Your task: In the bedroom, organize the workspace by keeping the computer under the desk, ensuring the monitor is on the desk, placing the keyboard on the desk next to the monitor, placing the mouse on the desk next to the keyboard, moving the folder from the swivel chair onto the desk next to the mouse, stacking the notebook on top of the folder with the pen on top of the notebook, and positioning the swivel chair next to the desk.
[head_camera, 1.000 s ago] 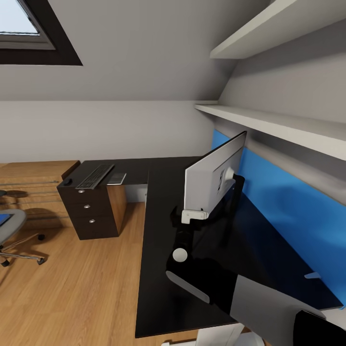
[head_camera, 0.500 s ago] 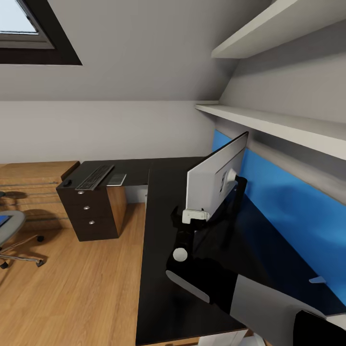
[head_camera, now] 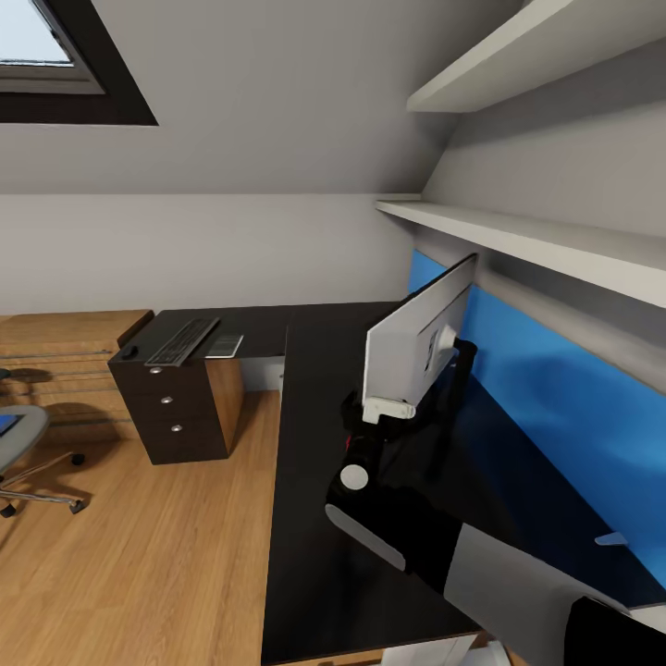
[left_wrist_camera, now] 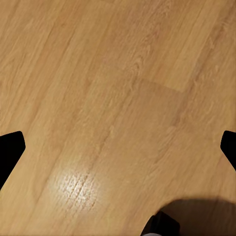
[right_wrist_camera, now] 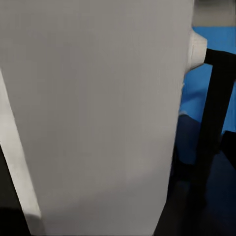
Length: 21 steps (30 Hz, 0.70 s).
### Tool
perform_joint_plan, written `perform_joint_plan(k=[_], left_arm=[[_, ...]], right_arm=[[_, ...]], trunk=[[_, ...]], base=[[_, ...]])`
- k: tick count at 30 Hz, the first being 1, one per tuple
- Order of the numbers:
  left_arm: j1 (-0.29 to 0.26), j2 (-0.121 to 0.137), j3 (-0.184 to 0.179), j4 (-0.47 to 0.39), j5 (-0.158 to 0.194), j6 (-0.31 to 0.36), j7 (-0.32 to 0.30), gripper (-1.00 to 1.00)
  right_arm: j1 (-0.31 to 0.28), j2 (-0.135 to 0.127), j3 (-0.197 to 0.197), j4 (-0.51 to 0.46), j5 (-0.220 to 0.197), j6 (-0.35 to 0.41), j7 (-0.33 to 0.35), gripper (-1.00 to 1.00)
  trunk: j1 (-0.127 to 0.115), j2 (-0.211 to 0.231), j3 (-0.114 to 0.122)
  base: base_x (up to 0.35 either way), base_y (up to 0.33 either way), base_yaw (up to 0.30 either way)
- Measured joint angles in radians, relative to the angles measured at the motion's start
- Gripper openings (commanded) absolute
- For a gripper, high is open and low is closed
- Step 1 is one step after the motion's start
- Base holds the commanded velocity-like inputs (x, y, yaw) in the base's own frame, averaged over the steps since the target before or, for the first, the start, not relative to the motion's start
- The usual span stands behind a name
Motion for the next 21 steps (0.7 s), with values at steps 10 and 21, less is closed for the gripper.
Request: perform_joint_plan(k=[10,21], left_arm=[[0.000,0.000,0.000,0.002,0.000,0.000,0.000,1.00],[0.000,0.000,-0.001,0.002,0.000,0.000,0.000,1.00]], right_arm=[[0.000,0.000,-0.004,0.001,0.000,0.000,-0.001,1.00],[0.000,0.000,-0.003,0.001,0.000,0.000,0.001,1.00]], trunk=[[0.000,0.000,0.000],[0.000,0.000,0.000]], base=[[-0.034,-0.104,0.000],[-0.106,-0.147,0.000]])
